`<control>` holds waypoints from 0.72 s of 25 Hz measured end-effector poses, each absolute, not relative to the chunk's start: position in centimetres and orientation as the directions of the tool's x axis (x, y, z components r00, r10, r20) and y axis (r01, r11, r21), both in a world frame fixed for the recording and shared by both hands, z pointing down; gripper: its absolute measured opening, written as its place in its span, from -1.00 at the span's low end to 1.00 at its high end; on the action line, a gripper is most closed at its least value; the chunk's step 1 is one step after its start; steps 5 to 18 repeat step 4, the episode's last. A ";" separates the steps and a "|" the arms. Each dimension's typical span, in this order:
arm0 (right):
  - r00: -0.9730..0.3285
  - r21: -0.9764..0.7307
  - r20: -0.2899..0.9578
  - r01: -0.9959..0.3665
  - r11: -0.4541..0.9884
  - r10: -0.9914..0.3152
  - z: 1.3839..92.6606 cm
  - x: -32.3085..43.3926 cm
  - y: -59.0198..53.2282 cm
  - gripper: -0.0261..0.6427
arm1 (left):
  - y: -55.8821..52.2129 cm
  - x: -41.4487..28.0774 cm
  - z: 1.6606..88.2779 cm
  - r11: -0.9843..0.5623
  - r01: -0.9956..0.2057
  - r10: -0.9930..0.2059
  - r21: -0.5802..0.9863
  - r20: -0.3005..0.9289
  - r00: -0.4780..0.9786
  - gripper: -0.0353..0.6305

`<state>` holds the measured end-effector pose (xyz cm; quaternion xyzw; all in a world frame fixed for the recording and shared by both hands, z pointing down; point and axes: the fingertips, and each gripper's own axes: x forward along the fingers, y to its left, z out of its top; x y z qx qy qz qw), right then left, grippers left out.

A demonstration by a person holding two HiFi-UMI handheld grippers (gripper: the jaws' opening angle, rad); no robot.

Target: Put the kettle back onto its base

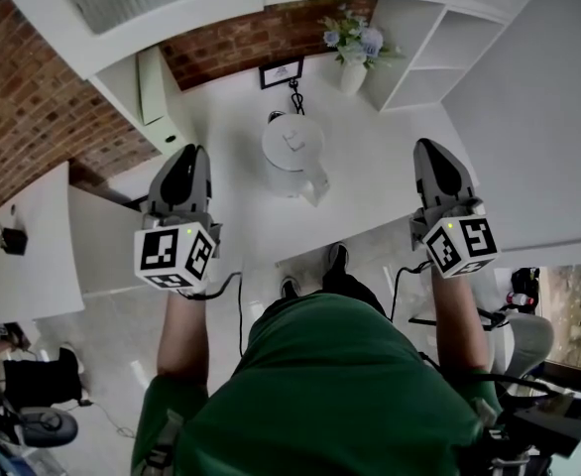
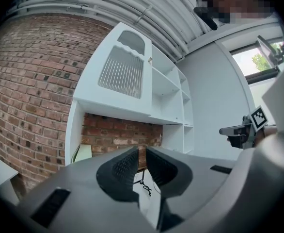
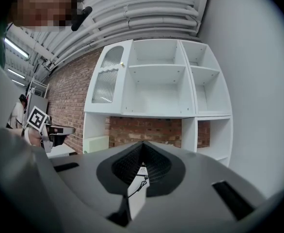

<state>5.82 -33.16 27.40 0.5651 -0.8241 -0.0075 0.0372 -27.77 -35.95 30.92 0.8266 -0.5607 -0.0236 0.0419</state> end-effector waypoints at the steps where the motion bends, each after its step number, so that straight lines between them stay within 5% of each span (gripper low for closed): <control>1: -0.358 0.055 0.055 -0.931 0.361 -0.932 27.5 5.8 -33.2 -0.89 | -36.0 -27.7 31.1 -0.368 -0.924 -0.929 0.100 0.010 0.371 -0.71; 18: -0.359 0.057 0.063 -0.930 0.362 -0.931 27.7 5.8 -33.1 -0.89 | -36.0 -27.6 31.6 -0.367 -0.923 -0.928 0.113 0.020 0.371 -0.71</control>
